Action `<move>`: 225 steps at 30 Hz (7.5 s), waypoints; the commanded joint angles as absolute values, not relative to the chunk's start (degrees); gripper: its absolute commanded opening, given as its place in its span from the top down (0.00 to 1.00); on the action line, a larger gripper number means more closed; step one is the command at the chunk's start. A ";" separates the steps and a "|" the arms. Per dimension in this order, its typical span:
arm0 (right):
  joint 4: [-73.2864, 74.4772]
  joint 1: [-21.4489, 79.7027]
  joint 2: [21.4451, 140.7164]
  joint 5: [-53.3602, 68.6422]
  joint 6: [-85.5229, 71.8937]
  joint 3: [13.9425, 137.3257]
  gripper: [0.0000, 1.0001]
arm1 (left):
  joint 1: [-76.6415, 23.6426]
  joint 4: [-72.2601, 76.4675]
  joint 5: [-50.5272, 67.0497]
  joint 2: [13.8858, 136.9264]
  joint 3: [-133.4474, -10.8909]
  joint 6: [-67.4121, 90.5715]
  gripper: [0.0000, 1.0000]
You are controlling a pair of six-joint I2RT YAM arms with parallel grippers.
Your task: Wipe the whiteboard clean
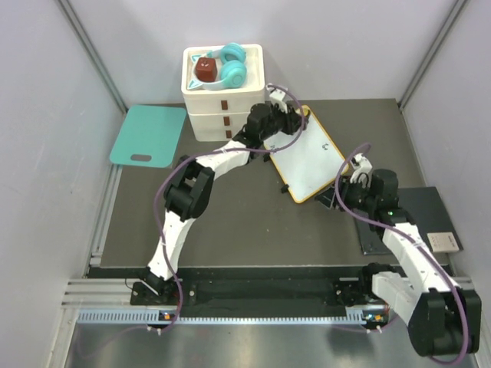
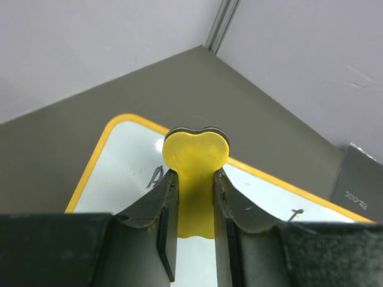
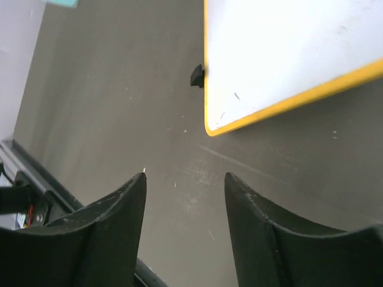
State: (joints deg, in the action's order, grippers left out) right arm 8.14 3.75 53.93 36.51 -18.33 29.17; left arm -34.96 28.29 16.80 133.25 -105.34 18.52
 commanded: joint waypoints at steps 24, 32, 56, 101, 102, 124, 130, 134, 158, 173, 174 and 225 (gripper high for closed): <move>-54.48 3.69 62.12 20.56 -48.95 6.85 0.45 | -34.89 25.24 29.97 123.22 -103.26 16.26 1.00; -65.72 3.78 75.14 20.65 -49.48 10.72 0.46 | -34.89 24.96 30.32 123.92 -102.74 15.82 1.00; -74.10 3.78 89.83 26.10 -50.98 14.85 0.96 | -36.38 19.77 32.17 131.04 -110.74 15.03 1.00; -53.53 3.78 81.56 30.41 -37.79 17.93 1.00 | -44.04 23.11 11.17 135.52 -104.23 5.52 1.00; -53.26 3.87 81.48 30.41 -37.53 17.93 1.00 | -43.34 23.03 11.42 135.96 -106.24 6.15 1.00; -49.84 3.87 80.07 31.29 -34.63 18.63 1.00 | -35.25 19.16 11.22 149.77 -126.57 14.23 1.00; -48.17 3.87 79.89 31.20 -33.66 20.04 1.00 | -34.89 18.37 16.70 145.29 -119.19 16.60 1.00; -47.64 3.87 79.72 31.20 -33.22 20.30 1.00 | -34.80 20.38 18.01 142.65 -111.29 17.84 1.00; -46.76 3.78 80.95 31.38 -31.29 19.95 1.00 | -35.95 27.86 19.06 142.21 -111.28 19.25 1.00; -47.29 3.69 81.74 31.82 -30.94 19.86 1.00 | -35.68 29.88 13.54 137.98 -105.45 15.73 1.00; -47.29 3.78 81.74 31.90 -30.76 19.86 1.00 | -35.68 30.06 12.93 138.60 -107.03 15.99 1.00; -53.26 -1.85 84.64 37.71 -35.33 18.37 1.00 | -32.43 52.64 -0.35 128.76 -77.17 18.90 1.00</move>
